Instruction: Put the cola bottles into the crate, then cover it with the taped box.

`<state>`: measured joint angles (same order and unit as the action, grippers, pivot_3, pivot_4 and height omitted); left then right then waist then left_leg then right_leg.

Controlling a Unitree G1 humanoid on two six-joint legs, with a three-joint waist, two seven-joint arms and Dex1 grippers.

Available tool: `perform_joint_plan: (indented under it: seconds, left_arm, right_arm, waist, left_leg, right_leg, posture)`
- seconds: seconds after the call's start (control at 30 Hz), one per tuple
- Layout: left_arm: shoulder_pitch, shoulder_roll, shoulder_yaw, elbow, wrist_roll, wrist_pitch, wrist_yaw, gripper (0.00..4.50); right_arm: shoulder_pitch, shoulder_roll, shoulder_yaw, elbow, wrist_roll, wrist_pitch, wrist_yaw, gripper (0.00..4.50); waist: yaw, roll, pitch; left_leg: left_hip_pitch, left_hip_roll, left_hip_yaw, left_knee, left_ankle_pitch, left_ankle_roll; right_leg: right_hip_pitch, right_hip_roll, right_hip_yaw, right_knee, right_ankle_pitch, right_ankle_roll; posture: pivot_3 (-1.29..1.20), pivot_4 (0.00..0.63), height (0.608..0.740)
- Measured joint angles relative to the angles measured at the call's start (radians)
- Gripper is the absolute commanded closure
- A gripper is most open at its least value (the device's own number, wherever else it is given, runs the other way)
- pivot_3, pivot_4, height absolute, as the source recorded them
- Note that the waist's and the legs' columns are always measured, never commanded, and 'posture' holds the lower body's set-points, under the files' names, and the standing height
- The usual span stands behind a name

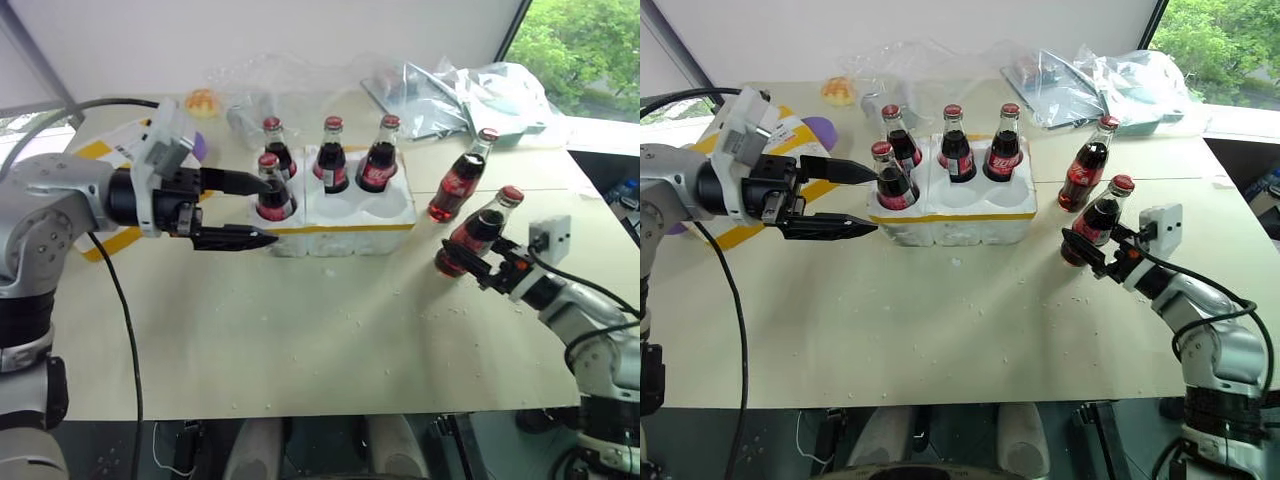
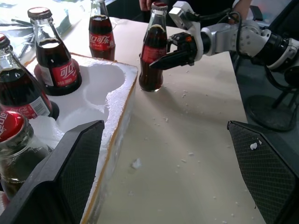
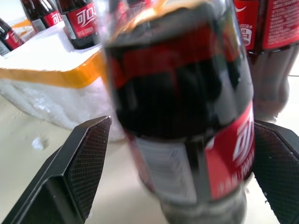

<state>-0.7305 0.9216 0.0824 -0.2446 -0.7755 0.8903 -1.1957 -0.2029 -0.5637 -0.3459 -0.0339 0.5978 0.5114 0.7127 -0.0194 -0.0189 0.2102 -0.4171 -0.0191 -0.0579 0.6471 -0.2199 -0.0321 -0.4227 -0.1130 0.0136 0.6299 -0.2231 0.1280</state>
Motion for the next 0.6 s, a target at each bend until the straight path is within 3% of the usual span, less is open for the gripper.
perform_joint_plan:
  seconds: [0.07,0.4,0.6]
  left_arm:
    - [0.000,0.000,0.000,-0.004,-0.001,0.002,0.006,0.00]
    - [0.032,0.004,0.013,-0.035,-0.023,0.024,0.045,0.00]
    - [0.073,0.011,0.037,-0.071,-0.050,0.040,0.080,0.00]
  right_arm:
    - [-0.022,-0.001,0.000,0.029,-0.012,-0.017,-0.004,1.62]
    - [-0.046,-0.026,0.003,0.036,0.026,0.017,0.033,1.61]
    - [-0.282,-0.102,0.002,-0.026,0.134,0.109,0.059,1.61]
  waist:
    - [0.001,0.000,0.000]
    - [0.001,0.001,0.001]
    - [-0.012,0.004,0.003]
  left_leg:
    - [0.000,0.000,0.000,0.000,0.000,0.000]
    - [-0.001,0.000,0.000,0.000,0.000,0.000]
    - [-0.001,0.001,0.000,-0.001,0.000,0.000]
  right_leg:
    - [0.000,0.000,0.000,0.000,0.001,0.002]
    - [-0.001,0.000,0.000,0.000,0.001,0.002]
    - [-0.003,0.001,0.001,0.001,0.001,0.002]
  posture:
    - [0.00,0.150,0.737]
    - [0.00,0.150,0.737]
    - [0.00,0.150,0.737]
